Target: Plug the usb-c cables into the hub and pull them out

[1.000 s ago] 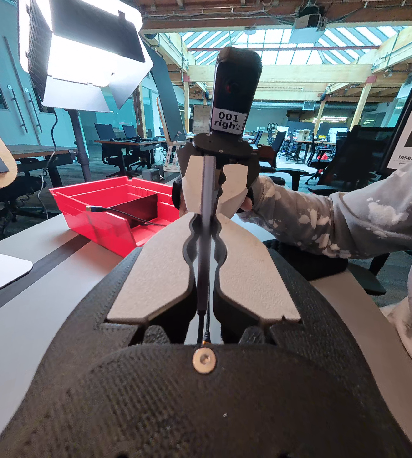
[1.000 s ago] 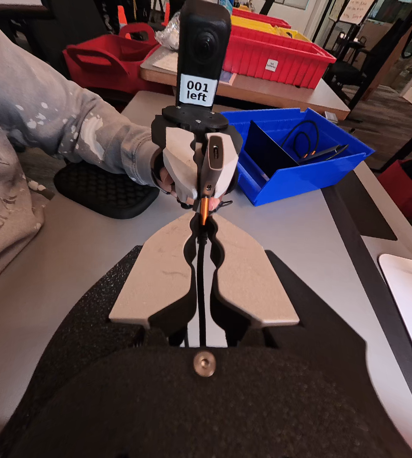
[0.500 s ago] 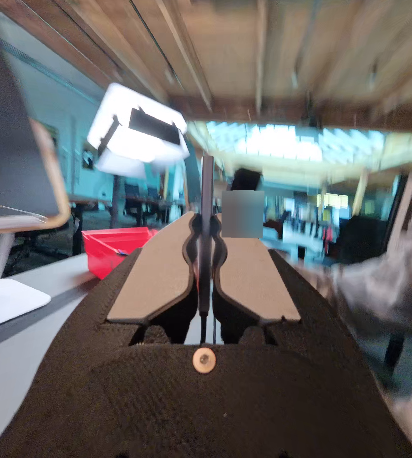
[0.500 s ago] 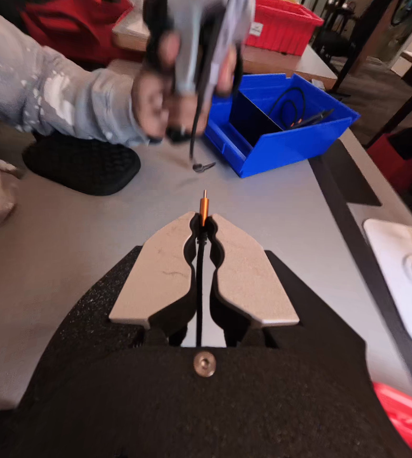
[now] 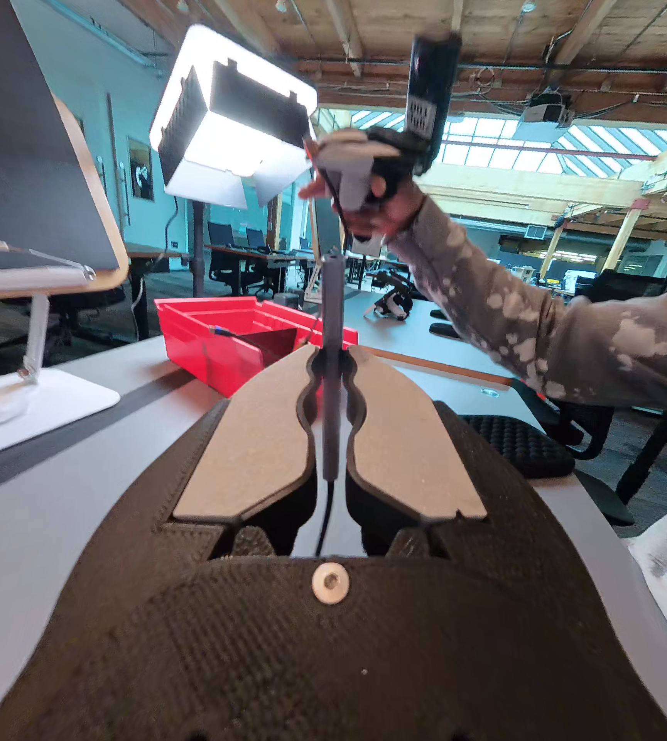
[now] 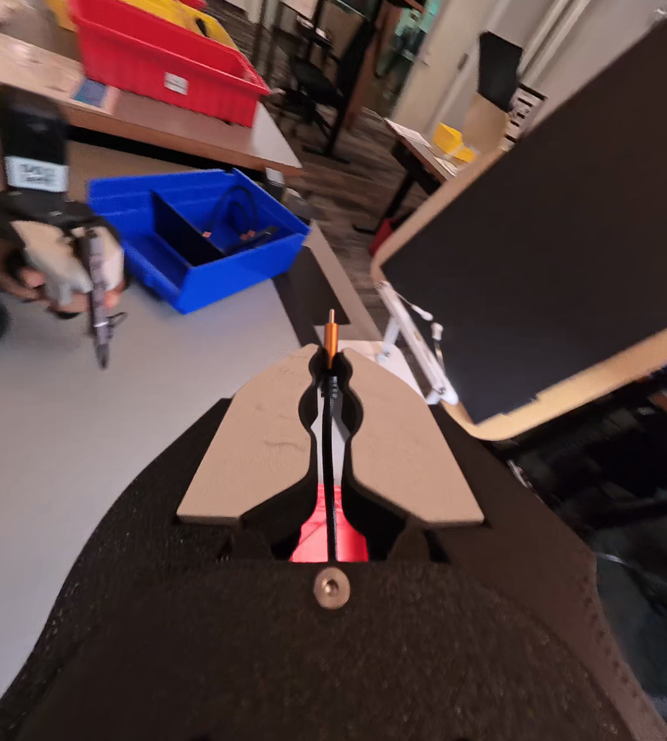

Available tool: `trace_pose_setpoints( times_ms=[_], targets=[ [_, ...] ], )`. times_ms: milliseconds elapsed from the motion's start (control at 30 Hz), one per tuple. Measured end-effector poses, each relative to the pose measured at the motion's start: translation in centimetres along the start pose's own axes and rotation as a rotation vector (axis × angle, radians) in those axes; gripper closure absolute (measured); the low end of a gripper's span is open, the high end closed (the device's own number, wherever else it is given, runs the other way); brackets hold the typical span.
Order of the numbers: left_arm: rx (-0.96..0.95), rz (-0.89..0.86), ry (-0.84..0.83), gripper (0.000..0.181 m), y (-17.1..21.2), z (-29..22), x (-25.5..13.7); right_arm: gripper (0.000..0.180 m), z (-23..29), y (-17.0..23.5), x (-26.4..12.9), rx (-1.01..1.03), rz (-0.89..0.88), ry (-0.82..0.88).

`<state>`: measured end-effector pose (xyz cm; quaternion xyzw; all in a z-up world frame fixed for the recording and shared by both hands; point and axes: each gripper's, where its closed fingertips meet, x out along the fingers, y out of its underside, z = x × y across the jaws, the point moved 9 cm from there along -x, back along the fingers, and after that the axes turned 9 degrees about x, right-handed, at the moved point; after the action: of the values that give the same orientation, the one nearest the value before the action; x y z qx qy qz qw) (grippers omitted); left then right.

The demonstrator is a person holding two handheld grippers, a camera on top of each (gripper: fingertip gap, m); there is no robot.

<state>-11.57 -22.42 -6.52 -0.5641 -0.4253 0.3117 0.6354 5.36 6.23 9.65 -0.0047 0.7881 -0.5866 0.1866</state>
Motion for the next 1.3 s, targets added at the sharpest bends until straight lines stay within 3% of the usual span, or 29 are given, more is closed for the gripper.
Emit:
trace_pose_setpoints(
  times_ms=[133, 333, 433, 633, 800, 967, 1167, 1300],
  targets=[
    [0.000, 0.068, 0.003, 0.171, 2.4, -0.5, 1.2, 0.173, -3.1, 3.1, 0.5, 0.021, 0.089, 0.158],
    [0.035, 0.082, 0.014, 0.172, 2.5, -1.4, 1.4, 0.172, -4.7, 14.8, 3.2, 0.067, 0.419, 0.327],
    [0.032, 0.093, 0.014, 0.172, 2.9, -1.4, 1.3, 0.151, -5.1, 17.6, 3.4, 0.064, 0.547, 0.399],
    [0.026, 0.131, 0.036, 0.171, 3.7, -1.5, 1.8, 0.146, -4.5, 14.8, 2.8, 0.162, 0.398, 0.389],
    [0.044, 0.152, 0.058, 0.172, 4.0, -2.0, 2.0, 0.148, -2.3, 16.9, 5.1, 0.234, 0.505, 0.214],
    [0.063, 0.161, 0.058, 0.172, 4.0, -2.4, 1.9, 0.149, -0.9, 19.8, 7.2, 0.206, 0.594, 0.198],
    [0.086, 0.186, 0.063, 0.172, 4.2, -2.7, 2.1, 0.152, 3.7, 15.8, 6.8, 0.137, 0.292, 0.188],
    [0.124, 0.246, 0.080, 0.171, 4.7, -3.2, 2.7, 0.145, 9.0, 13.2, 7.7, -0.050, 0.280, 0.018]
  ],
)
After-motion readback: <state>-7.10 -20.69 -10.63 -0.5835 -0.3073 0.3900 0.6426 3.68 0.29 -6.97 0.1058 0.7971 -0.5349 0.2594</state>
